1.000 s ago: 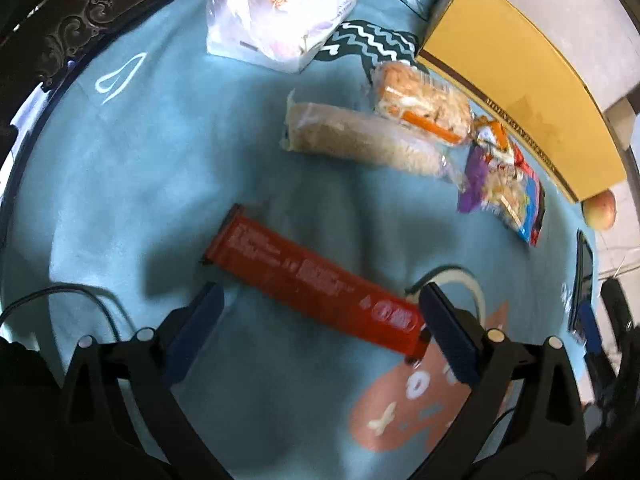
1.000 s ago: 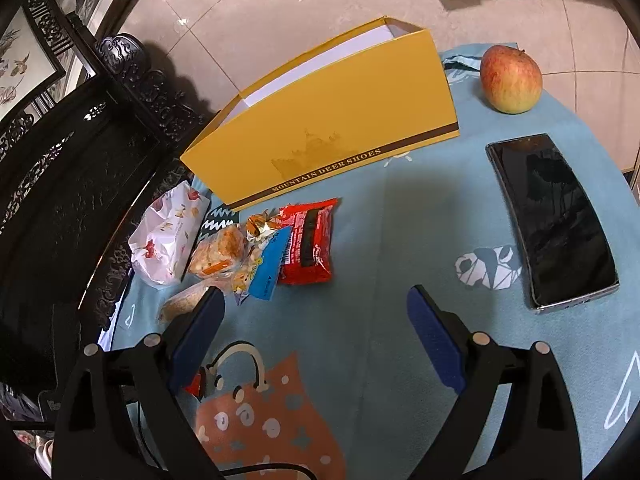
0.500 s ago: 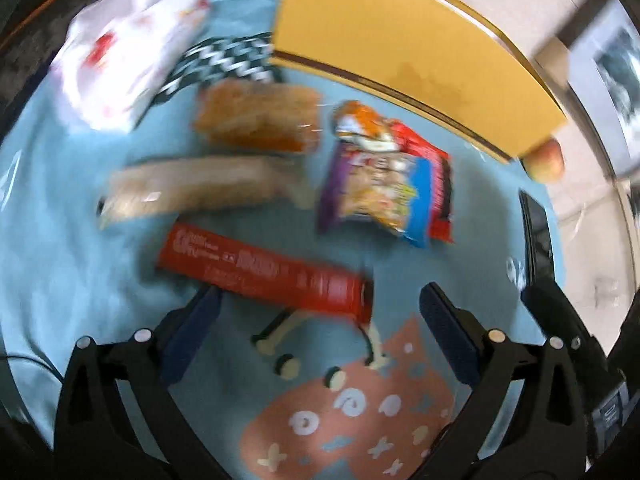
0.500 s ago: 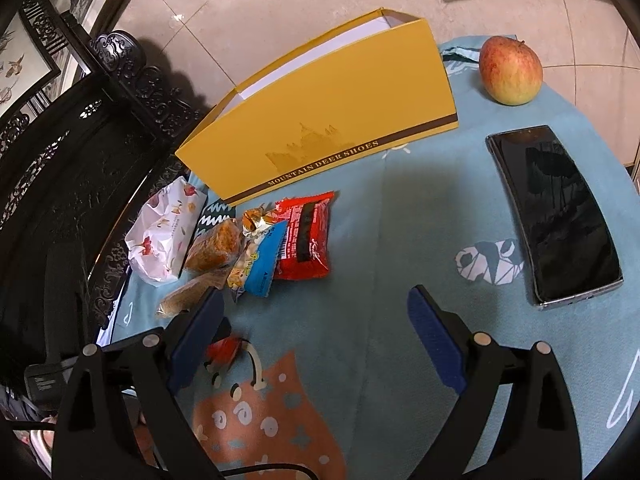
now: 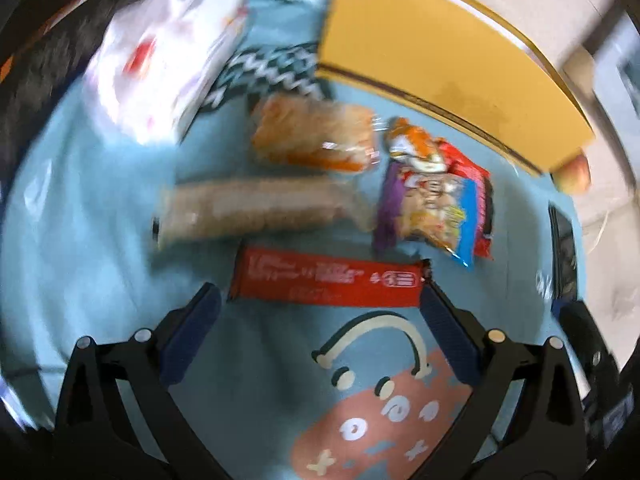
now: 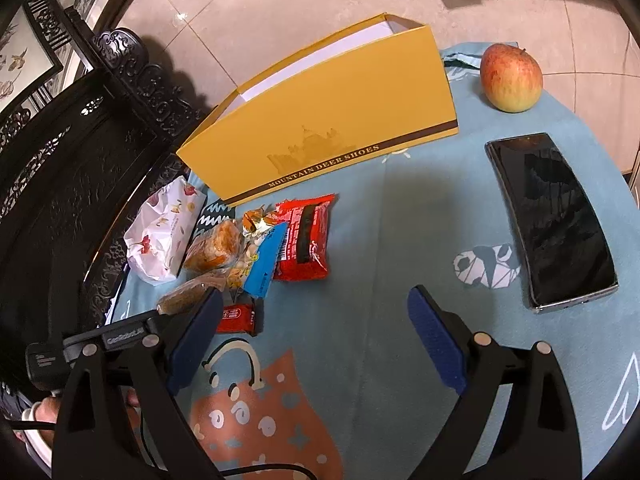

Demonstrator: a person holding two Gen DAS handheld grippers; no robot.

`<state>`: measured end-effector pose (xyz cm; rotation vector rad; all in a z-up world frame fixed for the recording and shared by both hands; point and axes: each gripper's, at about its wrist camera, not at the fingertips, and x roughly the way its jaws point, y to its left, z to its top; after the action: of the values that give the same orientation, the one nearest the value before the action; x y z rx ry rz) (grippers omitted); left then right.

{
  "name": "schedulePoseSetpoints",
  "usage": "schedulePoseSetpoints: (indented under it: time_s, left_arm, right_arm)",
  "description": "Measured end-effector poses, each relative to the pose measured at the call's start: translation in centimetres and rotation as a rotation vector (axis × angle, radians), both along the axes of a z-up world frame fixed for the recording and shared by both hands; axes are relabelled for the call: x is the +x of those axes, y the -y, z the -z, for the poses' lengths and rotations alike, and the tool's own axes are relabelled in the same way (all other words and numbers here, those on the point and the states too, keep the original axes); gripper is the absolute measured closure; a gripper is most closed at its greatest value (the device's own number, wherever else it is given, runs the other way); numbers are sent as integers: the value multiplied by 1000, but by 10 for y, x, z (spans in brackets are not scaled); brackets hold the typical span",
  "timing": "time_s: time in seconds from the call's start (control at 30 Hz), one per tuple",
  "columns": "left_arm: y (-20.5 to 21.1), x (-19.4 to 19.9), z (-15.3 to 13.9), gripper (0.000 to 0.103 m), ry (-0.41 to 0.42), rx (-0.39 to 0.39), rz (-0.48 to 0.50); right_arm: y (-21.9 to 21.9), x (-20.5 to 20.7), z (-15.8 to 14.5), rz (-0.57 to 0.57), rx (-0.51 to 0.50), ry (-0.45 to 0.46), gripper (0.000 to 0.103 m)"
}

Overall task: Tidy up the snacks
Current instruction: 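Lower the left gripper over the long red snack bar, then grasp the long red snack bar with the left gripper and lift it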

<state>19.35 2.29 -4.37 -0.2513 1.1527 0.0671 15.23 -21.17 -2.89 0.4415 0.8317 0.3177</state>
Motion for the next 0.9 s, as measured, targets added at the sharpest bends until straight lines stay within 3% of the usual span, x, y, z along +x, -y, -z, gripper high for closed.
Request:
schedulePoseSetpoints:
  time_s: [0.27, 0.5, 0.77, 0.9]
  left_arm:
    - [7, 18, 8, 2, -82, 74, 273]
    - [4, 32, 11, 2, -72, 37, 331]
    - [8, 34, -9, 2, -32, 42, 370]
    - [27, 35, 3, 2, -51, 56, 401]
  right_arm:
    - [-3, 1, 2, -11, -8, -14, 9]
    - [-3, 4, 6, -17, -10, -35, 9]
    - [-4, 7, 11, -17, -21, -53, 9]
    - [-5, 7, 13, -21, -29, -61, 9]
